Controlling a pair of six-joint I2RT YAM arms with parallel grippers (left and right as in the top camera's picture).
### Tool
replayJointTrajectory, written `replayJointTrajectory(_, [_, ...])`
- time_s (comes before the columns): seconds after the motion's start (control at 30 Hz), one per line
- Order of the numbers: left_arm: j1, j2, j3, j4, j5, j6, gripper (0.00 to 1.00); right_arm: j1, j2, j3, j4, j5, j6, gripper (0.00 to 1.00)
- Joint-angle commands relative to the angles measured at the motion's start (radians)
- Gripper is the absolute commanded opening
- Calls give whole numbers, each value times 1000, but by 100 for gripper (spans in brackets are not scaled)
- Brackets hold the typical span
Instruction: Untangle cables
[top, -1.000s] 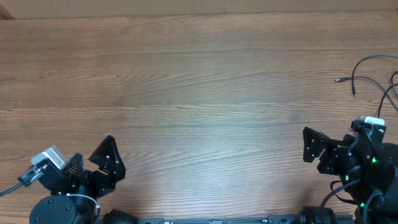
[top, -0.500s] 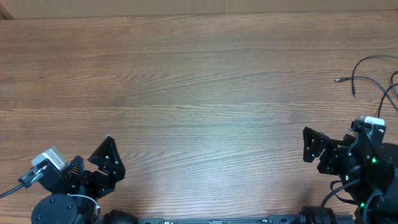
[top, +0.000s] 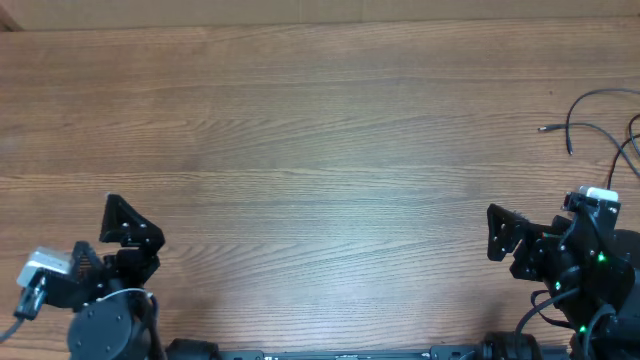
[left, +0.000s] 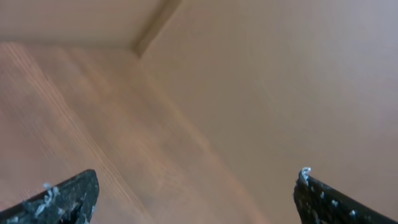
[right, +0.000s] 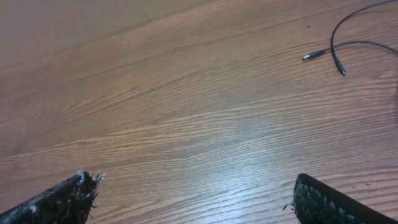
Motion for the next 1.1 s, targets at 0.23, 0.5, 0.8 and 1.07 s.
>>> replayJointTrajectory(0.23, [7,-238,-386,425,-45,-6,100,0,-4,-3,5,5,-14,100])
replayJointTrajectory(0.5, [16,-314,-565,709,-128,-10,99,0,-4,-3,5,5,-14,100])
replayJointTrajectory(0.8, [127,-314,-642,893,-205,-9,100,0,-4,-3,5,5,-14,100])
replayJointTrajectory(1.07, [140,-314,-788,885,-202,-138,100,0,-4,-3,5,5,-14,100])
